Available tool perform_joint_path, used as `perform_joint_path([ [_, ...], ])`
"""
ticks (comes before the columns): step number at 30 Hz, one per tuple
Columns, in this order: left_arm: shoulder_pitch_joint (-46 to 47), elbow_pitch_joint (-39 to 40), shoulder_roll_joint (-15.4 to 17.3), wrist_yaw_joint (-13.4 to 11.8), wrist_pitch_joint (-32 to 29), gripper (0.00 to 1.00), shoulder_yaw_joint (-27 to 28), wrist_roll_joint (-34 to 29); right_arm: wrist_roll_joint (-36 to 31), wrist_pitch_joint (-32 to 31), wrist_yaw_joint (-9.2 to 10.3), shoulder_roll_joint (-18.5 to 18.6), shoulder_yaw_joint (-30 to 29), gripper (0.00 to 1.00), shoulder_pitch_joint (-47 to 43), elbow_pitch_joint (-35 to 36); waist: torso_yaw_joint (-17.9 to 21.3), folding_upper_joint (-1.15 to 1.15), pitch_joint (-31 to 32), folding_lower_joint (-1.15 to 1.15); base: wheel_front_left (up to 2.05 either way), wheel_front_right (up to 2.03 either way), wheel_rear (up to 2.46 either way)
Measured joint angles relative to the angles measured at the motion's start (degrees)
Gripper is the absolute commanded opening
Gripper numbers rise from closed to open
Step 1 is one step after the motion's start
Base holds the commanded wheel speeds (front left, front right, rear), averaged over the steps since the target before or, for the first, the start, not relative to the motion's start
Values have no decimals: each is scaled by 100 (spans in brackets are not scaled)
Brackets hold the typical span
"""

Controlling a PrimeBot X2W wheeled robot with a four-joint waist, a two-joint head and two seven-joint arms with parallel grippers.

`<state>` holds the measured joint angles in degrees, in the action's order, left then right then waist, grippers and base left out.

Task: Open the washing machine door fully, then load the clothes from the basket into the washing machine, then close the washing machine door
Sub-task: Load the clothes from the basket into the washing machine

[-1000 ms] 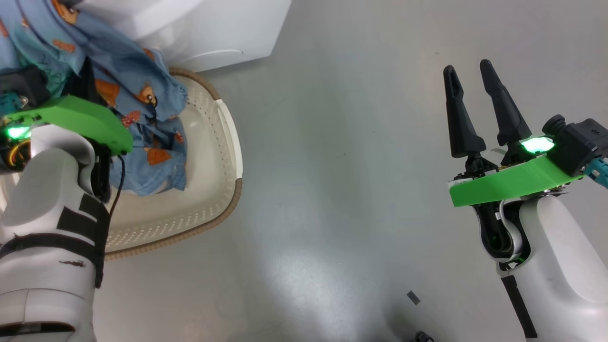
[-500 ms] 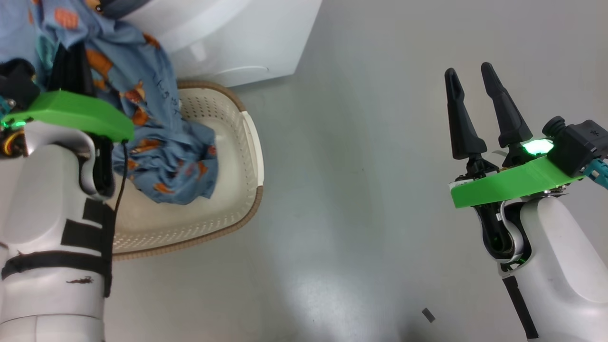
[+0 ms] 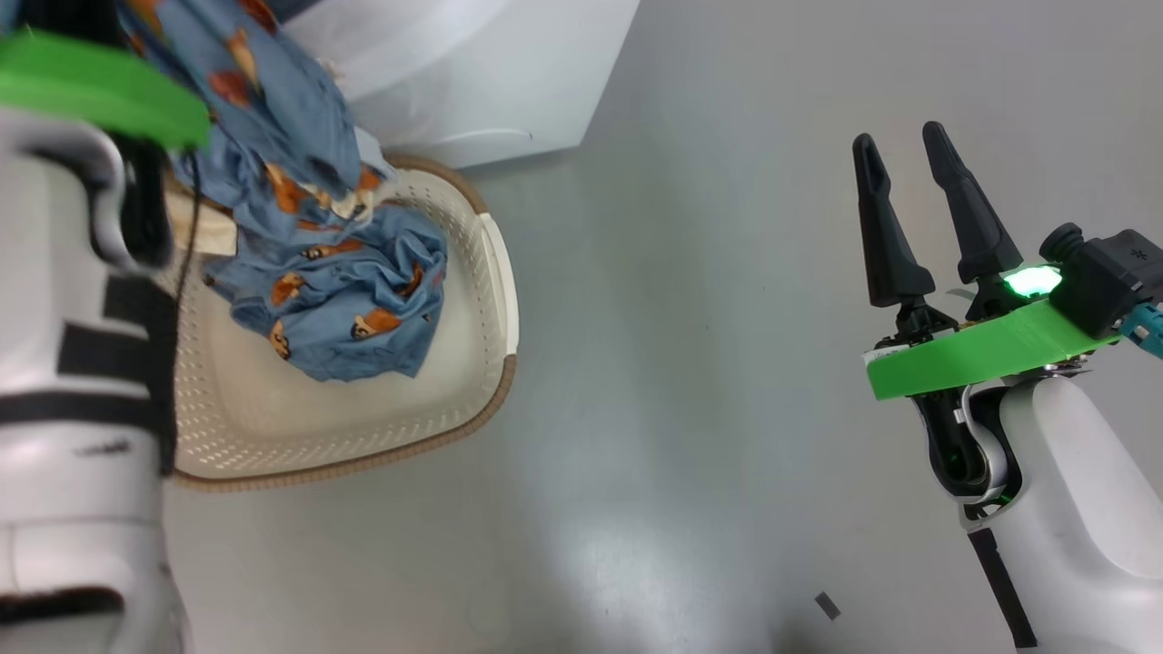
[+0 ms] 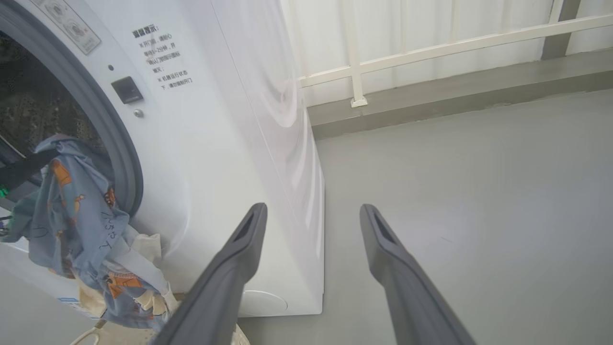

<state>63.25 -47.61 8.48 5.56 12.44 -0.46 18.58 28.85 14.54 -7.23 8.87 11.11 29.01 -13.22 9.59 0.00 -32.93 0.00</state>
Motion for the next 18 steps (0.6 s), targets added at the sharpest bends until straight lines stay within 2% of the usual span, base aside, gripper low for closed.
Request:
perform_joint_path([
  [12,1717,-1190,454,-166,-183,0,-224,-313,8,0,0,-121,51,100,15,100,348,0,-573,0,0,0,0],
  [18,2349,-1393,664,-209,92,0,-372,-513,20,0,0,-170,101,100,23,169,596,0,-847,0,0,0,0],
])
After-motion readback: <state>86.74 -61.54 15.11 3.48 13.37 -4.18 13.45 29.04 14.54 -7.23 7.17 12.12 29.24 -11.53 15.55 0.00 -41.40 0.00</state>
